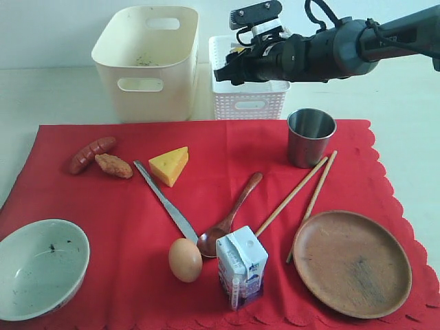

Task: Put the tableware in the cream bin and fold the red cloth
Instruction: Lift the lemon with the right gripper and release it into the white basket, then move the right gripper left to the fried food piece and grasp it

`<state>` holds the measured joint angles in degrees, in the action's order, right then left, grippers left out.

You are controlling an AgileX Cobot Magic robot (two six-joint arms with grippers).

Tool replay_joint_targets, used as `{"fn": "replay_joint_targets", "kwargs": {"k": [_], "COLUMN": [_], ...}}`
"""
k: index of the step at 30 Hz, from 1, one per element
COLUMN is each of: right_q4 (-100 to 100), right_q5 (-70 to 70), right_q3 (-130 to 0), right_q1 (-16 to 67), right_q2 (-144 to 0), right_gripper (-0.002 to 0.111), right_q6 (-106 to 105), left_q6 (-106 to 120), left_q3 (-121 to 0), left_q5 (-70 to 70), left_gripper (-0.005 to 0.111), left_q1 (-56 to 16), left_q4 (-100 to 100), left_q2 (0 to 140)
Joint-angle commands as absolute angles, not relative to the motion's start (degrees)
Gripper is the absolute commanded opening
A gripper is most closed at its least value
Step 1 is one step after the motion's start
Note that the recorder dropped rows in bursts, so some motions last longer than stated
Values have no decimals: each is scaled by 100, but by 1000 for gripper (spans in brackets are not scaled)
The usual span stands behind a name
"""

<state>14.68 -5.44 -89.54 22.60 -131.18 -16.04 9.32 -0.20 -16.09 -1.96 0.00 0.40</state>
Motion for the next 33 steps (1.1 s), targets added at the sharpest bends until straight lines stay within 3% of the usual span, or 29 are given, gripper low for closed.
{"fn": "replay_joint_targets", "kwargs": {"k": [1,6,13,16,20,23,26,33], "right_q4": [1436,1447,1893,1893,1893,1881,1777,1540], "right_q5": [-728,-706,-697,-597,-178,441,1270,2652], "right_q3": [-9022,-9022,-9022,-9022,-9022,-9022,-9022,-8658], "right_q1": [2266,2266,2266,2266,2266,2231,2094,1682], "right_q2": [-13079,-13079,-13079,-13058,-12797,-12418,-11971,-10726], "right_gripper": [47,52,94,99,98,94,81,10], "right_q6": [-1806,-1790,-1780,-1794,-1840,-2273,-2428,-2201], "left_q6": [899,899,899,899,899,899,899,899], "left_q3": [0,0,0,0,0,0,0,0], "left_q5": [-1575,-1575,-1575,-1575,-1575,-1575,-1575,-1575], "left_gripper": [0,0,0,0,0,0,0,0], "left_q1": [-186,-186,-186,-186,-186,-186,-186,-186], "left_q4": [0,0,0,0,0,0,0,0], "left_q2": [0,0,0,0,0,0,0,0]}}
